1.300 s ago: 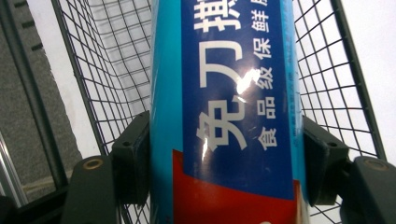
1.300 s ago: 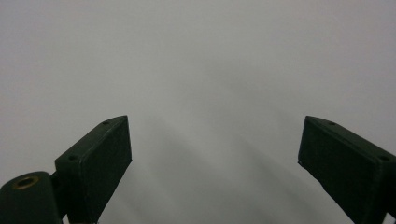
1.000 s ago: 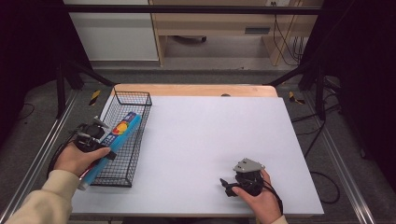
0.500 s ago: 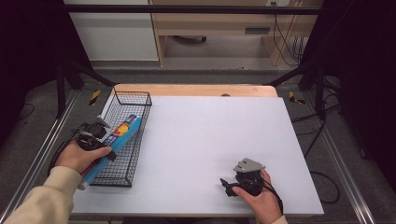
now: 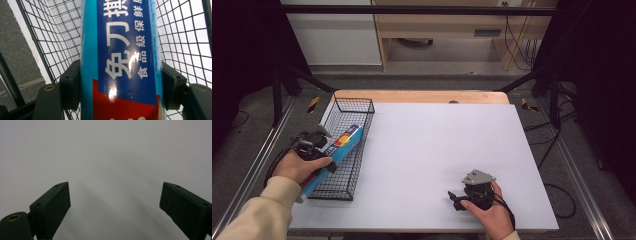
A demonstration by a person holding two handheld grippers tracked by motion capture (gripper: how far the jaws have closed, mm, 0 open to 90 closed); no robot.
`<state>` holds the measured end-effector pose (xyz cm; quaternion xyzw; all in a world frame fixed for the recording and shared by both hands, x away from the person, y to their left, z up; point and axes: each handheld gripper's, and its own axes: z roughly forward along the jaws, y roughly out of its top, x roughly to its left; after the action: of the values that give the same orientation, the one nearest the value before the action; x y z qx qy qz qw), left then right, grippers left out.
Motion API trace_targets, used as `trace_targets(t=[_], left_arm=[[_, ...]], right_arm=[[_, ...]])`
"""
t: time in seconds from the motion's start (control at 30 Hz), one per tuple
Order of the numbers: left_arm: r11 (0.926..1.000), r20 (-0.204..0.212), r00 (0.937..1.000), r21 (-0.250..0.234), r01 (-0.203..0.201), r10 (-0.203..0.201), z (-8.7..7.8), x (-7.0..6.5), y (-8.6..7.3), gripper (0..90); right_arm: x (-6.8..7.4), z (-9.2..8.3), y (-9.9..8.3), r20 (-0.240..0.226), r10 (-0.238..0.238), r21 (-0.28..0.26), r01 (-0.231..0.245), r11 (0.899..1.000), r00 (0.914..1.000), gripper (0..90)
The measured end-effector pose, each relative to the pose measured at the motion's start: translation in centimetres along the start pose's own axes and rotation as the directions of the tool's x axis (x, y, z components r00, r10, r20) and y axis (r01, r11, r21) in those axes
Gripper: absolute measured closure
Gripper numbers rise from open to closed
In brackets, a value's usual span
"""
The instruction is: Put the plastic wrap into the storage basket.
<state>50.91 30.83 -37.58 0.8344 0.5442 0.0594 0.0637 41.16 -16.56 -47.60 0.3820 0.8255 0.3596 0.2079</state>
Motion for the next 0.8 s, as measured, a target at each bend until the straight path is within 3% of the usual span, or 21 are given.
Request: trace_targets(t=[0.33, 0.8], left_arm=[[0.9995, -0.016, 0.9997, 0.029, -0.015, 0.015, 0.22, -0.16, 0.36, 31.5], [0.9995, -0.021, 0.9997, 0.029, -0.014, 0.014, 0.24, -0.32, 0.38, 31.1]], right_arm=[[-0.06, -0.03, -0.03, -0.003, -0.003, 0.000, 0.003, 1.000, 1.0000, 10.1], [-0.06, -0.03, -0.03, -0.002, 0.001, 0.000, -0.001, 1.000, 1.0000, 10.0]])
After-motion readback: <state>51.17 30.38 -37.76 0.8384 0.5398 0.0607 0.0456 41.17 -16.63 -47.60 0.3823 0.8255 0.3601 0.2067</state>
